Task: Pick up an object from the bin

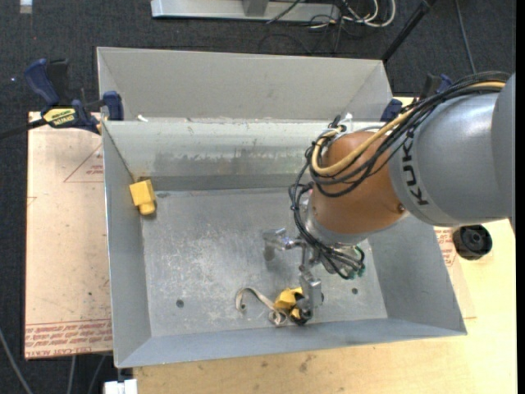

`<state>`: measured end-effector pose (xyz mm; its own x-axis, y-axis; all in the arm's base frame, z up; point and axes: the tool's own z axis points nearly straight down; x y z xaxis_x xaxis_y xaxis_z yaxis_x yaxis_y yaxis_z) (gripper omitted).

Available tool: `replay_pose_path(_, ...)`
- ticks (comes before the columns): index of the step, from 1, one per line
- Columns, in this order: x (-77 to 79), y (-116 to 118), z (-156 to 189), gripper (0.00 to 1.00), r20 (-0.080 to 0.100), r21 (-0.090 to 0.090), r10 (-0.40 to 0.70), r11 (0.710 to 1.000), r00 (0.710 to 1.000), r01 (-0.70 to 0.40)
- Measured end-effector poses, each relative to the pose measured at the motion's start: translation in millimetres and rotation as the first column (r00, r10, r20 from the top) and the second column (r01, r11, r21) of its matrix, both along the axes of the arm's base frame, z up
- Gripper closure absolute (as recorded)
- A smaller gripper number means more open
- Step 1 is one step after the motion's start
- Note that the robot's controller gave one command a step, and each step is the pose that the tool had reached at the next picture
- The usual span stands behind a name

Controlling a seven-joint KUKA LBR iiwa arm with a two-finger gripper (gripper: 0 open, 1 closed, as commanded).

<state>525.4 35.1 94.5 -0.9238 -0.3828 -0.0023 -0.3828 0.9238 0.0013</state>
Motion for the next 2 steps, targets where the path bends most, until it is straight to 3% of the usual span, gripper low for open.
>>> replay_pose_path(1, 0.0, 0.0, 0.0, 0.00, 0.000, 0.000, 0.000, 1.000, 1.000, 0.000)
replay_pose_path(2, -41.6, -2.6, -20.5, 1.00, 0.014, -0.001, 0.217, 0.976, 0.976, -0.217)
